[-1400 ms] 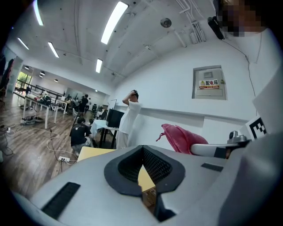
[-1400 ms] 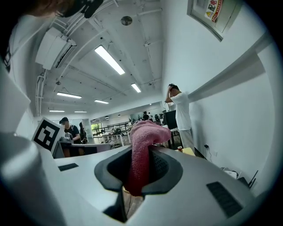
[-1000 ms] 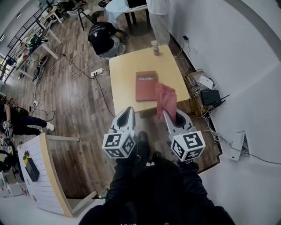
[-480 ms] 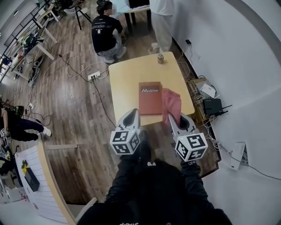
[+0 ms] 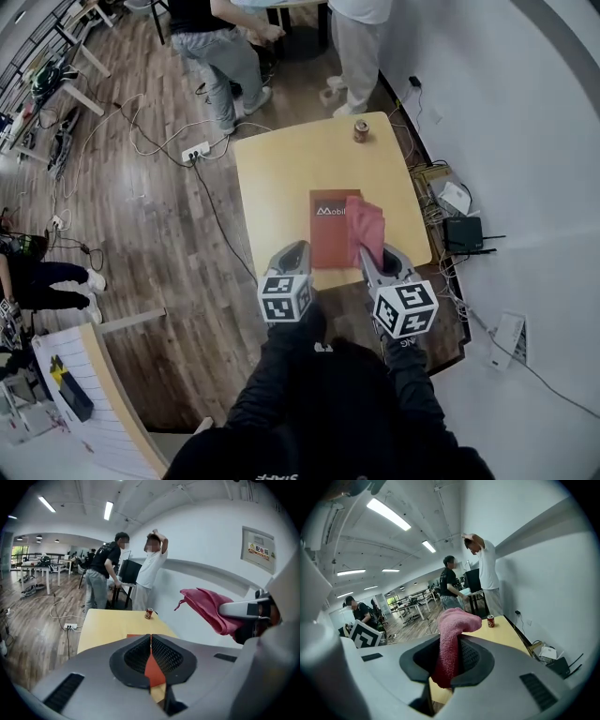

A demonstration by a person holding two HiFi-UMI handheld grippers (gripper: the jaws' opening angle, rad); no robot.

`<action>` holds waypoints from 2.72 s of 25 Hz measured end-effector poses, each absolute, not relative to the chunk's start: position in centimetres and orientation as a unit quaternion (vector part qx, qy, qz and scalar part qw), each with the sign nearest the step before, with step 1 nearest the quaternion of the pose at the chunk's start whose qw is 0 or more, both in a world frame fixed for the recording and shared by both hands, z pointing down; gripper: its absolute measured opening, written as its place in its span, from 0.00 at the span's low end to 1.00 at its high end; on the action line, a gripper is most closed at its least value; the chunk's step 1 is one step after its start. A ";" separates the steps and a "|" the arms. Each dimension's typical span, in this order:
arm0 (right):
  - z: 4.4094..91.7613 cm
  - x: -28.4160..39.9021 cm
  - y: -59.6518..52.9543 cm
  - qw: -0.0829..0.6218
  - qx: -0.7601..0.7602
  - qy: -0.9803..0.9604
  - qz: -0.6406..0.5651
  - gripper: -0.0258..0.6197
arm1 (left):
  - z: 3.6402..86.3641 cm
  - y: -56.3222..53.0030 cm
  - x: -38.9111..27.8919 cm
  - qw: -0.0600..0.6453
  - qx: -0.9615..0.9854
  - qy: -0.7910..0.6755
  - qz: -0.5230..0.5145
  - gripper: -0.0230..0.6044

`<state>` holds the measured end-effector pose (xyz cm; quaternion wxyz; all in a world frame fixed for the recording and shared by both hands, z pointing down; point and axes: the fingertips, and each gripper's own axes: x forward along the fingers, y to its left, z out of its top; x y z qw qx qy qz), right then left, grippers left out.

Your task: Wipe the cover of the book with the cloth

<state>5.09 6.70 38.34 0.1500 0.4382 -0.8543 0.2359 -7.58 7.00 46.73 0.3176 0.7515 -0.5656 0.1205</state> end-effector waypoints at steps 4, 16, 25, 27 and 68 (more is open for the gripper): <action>41.0 3.5 4.3 0.173 0.433 -0.848 0.253 0.16 | 50.7 5.1 -8.4 0.345 0.745 -0.551 0.150 0.10; 48.9 2.3 -1.4 0.219 0.427 -0.826 0.297 0.17 | 60.8 2.0 -7.7 0.402 0.727 -0.513 0.218 0.10; 55.5 0.0 -4.8 0.244 0.380 -0.834 0.319 0.17 | 66.0 1.0 -7.3 0.438 0.697 -0.516 0.236 0.10; 56.8 -0.8 -5.6 0.243 0.371 -0.837 0.320 0.17 | 67.0 0.8 -7.3 0.445 0.695 -0.512 0.237 0.15; 68.5 2.5 -9.2 0.304 0.382 -0.803 0.342 0.17 | 70.5 0.9 -6.1 0.479 0.681 -0.491 0.256 0.17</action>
